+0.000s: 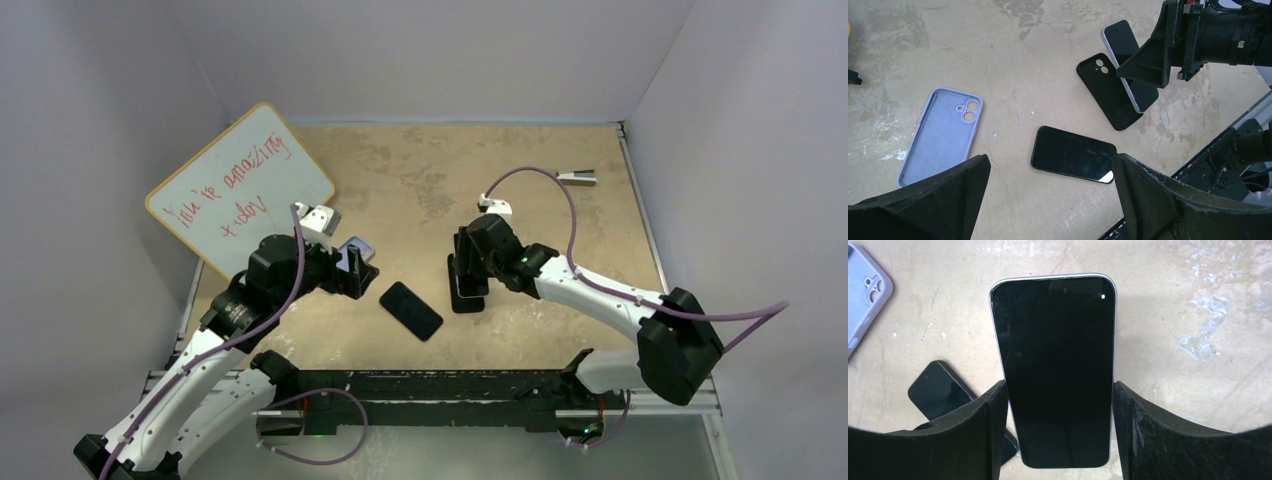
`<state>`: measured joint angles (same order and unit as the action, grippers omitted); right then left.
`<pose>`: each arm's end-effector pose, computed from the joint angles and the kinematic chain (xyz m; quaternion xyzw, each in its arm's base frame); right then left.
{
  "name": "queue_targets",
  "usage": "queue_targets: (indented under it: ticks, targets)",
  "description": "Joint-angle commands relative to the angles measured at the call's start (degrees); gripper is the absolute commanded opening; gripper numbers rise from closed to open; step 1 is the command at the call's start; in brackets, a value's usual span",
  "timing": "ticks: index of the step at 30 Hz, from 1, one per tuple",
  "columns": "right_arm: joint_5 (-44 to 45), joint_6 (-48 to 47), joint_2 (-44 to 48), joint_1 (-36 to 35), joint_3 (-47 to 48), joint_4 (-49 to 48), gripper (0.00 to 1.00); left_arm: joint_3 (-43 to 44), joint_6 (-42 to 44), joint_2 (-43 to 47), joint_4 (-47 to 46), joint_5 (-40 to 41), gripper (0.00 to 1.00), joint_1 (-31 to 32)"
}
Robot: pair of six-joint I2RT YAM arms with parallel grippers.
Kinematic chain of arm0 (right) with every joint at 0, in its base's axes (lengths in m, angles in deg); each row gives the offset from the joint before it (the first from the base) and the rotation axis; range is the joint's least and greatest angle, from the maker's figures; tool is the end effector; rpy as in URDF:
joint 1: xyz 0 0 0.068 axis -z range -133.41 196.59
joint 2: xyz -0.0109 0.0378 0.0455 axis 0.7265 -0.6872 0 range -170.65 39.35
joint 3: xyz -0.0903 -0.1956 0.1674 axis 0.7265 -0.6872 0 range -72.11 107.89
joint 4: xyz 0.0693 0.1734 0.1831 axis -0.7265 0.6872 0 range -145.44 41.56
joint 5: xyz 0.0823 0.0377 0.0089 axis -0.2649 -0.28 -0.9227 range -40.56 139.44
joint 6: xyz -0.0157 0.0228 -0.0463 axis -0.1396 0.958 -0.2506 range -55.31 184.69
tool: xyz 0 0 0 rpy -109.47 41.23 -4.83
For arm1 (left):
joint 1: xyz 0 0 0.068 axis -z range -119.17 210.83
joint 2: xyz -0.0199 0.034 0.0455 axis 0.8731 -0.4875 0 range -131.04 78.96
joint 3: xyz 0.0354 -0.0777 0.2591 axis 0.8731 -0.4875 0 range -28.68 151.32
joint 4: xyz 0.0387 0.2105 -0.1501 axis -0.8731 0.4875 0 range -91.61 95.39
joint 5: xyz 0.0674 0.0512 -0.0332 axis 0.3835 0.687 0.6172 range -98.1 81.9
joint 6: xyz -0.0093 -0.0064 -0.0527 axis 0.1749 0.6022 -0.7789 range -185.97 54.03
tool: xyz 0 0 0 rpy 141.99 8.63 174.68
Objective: Put the phone into the phone case
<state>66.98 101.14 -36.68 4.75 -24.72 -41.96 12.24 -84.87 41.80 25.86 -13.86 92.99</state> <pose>0.2160 0.1790 0.2326 0.0192 0.9052 0.1451 0.3990 0.1253 -0.0829 0.3049 0.1239 0.8274 -0.2734 0.4746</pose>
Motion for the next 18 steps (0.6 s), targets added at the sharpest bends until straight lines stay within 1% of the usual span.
queue_targets:
  ticks: [1, 10, 15, 18]
  targets:
    - [5.8, 3.2, -1.7, -1.7, 0.5, -6.6, 0.39, 1.1, -0.6, 0.5, -1.4, -0.1, 0.98, 0.0]
    - [7.8, 5.0, -7.5, -4.1, -1.2, -10.3, 0.39, 1.1, -0.5, 0.5, -1.5, -0.2, 0.98, 0.0]
    - [10.3, 6.2, -8.8, -6.6, -1.4, -8.4, 0.39, 1.1, -0.5, 0.2, -1.4, -0.3, 0.98, 0.0]
    - [11.4, 7.1, -8.9, -7.8, -2.0, -7.5, 0.41, 1.1, -0.5, 0.3, -1.5, -0.3, 0.98, 0.0]
